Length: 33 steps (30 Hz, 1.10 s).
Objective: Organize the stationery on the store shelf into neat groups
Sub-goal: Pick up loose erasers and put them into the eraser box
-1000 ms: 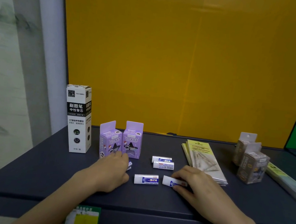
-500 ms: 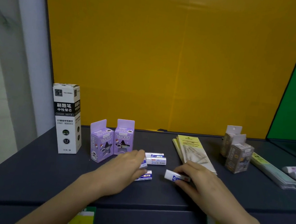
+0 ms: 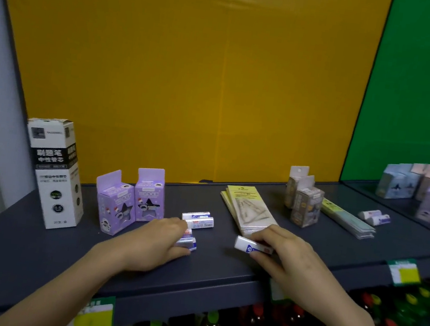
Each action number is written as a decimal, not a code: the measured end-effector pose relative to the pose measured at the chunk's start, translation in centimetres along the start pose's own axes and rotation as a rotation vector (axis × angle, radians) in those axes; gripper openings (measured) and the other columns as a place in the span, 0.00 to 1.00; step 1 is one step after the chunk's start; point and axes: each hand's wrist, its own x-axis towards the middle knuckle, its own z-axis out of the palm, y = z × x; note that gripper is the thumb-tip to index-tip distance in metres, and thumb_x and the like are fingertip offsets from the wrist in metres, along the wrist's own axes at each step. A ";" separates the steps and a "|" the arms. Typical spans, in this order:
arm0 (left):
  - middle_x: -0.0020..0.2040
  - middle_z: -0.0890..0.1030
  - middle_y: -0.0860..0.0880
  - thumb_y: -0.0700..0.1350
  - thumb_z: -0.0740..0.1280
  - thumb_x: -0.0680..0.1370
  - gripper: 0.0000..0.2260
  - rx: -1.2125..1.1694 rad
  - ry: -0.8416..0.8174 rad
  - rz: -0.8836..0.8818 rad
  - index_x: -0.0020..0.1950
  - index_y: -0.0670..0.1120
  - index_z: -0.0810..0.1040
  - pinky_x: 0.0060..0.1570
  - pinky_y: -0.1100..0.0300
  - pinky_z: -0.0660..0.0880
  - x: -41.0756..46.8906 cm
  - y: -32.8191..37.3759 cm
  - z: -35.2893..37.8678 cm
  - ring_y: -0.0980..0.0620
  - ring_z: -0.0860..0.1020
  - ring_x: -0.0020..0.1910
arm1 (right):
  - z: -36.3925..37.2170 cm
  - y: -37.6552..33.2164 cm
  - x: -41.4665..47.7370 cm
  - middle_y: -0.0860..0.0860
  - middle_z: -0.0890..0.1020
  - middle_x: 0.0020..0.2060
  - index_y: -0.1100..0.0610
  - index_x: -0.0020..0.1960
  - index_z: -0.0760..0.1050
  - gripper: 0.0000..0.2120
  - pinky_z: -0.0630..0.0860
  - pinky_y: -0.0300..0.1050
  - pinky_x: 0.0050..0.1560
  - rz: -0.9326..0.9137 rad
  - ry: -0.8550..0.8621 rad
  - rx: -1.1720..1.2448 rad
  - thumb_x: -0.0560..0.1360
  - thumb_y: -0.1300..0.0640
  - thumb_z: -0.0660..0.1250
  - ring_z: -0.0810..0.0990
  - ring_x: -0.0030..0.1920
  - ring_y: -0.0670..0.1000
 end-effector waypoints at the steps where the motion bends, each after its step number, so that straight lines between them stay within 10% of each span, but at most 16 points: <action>1: 0.59 0.73 0.43 0.52 0.58 0.79 0.14 0.015 0.016 0.016 0.56 0.42 0.68 0.47 0.61 0.62 0.1 0.0 0.0 0.46 0.72 0.57 | -0.2 0.2 -0.4 0.38 0.75 0.49 0.44 0.55 0.73 0.09 0.76 0.48 0.48 0.008 0.017 0.001 0.76 0.48 0.63 0.75 0.52 0.42; 16: 0.41 0.69 0.52 0.52 0.59 0.78 0.08 -0.278 0.376 0.397 0.41 0.52 0.62 0.41 0.56 0.60 8.7 17.2 -1.5 0.47 0.72 0.47 | -10.4 10.9 -11.6 0.41 0.76 0.44 0.48 0.53 0.75 0.07 0.74 0.44 0.44 0.295 0.229 -0.118 0.75 0.51 0.65 0.75 0.45 0.43; 33: 0.48 0.77 0.51 0.52 0.62 0.77 0.08 -0.492 0.079 0.646 0.47 0.54 0.63 0.50 0.45 0.73 24.8 50.2 5.8 0.43 0.75 0.48 | -27.7 32.0 -31.1 0.41 0.73 0.41 0.49 0.52 0.76 0.07 0.75 0.47 0.41 0.565 0.284 -0.289 0.75 0.51 0.66 0.75 0.41 0.44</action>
